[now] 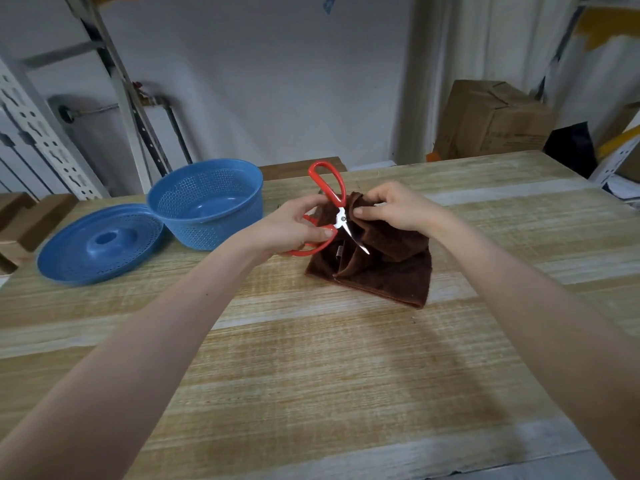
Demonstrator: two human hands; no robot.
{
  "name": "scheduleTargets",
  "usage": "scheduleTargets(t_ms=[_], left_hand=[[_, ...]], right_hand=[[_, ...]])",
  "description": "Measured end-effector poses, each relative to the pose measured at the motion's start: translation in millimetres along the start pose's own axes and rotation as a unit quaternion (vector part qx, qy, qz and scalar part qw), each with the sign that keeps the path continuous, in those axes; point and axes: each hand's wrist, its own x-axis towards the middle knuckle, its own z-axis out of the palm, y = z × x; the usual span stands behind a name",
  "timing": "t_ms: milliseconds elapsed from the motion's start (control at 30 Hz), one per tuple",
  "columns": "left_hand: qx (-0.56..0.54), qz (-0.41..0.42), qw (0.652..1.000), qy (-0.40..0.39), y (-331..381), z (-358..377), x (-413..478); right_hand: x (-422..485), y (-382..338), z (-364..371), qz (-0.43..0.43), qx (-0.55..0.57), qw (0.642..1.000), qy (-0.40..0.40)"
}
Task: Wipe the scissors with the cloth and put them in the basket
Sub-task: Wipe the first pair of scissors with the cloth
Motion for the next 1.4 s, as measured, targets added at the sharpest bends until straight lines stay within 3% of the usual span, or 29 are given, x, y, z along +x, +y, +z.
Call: scheduleTargets(t_ms=[267,600,800,967,1200,1400], left_hand=[[0.002,-0.002,1.0,0.019,1.1,3.8,6.9],[-0.025,-0.014,0.999,0.015,-7.4,-1.5,-1.4],[-0.025,-0.022,0.999,0.027,-13.4,-6.6,1.7],[-0.012,-0.015,0.999,0.025,-9.3,-8.7,-5.2],[0.007,0.007,1.0,0.008,0.0,0.5,-3.9],[-0.002,-0.002,1.0,0.019,-6.5,4.1,-0.3]], right_hand=[[4.6,-9.4,12.6,0.015,0.02,0.999,0.036],[1.2,9.4,-4.6,0.102,0.037,0.986,0.13],[5.6,4.9,-5.0,0.013,-0.032,0.988,0.151],[11.5,12.6,-8.2,0.005,-0.024,0.977,0.214],[6.2,-9.2,19.5,-0.031,-0.096,0.993,0.06],[6.0,-14.4,22.8,-0.013,-0.015,0.998,0.061]])
